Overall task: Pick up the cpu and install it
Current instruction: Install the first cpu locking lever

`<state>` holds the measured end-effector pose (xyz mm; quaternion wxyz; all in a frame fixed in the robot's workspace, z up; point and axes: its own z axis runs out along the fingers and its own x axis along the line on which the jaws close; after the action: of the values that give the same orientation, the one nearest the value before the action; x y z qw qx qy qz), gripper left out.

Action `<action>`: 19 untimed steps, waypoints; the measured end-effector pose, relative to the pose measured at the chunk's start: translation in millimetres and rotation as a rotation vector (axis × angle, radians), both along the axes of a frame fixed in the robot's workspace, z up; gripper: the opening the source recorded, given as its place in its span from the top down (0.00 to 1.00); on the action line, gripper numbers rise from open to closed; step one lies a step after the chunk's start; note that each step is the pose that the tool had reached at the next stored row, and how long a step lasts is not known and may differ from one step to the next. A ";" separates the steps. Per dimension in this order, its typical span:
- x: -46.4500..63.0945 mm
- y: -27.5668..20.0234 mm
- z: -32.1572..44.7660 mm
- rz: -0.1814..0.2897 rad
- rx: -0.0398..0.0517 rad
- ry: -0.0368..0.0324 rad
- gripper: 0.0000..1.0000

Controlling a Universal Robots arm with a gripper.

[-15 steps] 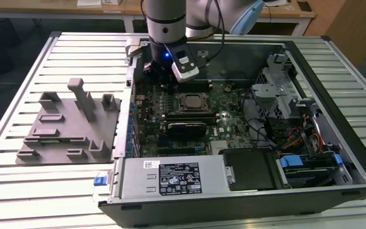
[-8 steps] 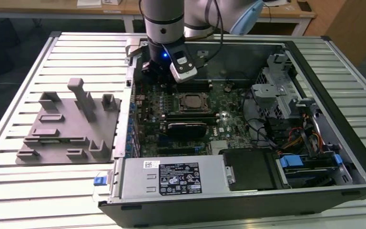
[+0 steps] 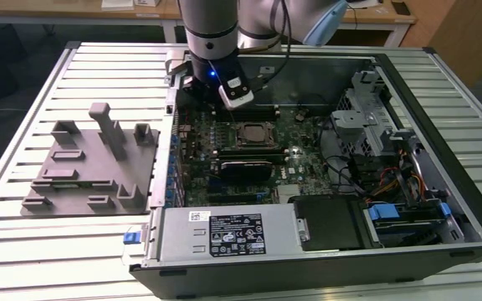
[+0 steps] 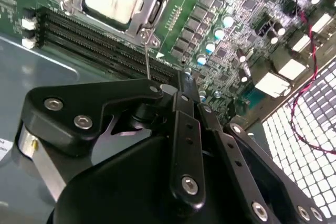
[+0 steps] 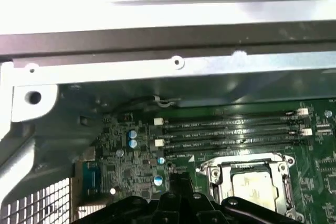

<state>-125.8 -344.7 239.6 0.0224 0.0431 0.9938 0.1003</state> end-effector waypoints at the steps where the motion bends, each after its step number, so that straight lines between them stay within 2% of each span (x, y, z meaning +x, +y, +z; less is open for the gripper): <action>1: -0.2 0.0 0.0 0.000 0.0105 0.0000 0.89; 4: -0.4 0.0 0.0 0.000 0.0455 -0.0002 0.89; 6: -0.5 0.0 0.2 0.000 0.0615 0.0000 0.89; 11: -0.5 0.0 3.5 0.000 0.0783 0.0000 0.89; 15: -0.5 0.0 5.9 0.000 0.0991 0.0000 0.89; 16: -0.6 0.0 6.1 0.000 0.1021 0.0001 0.89; 19: -0.5 0.1 6.1 0.000 0.1029 -0.0001 0.89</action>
<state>-126.3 -344.6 245.6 0.0203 0.0442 0.9873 0.1513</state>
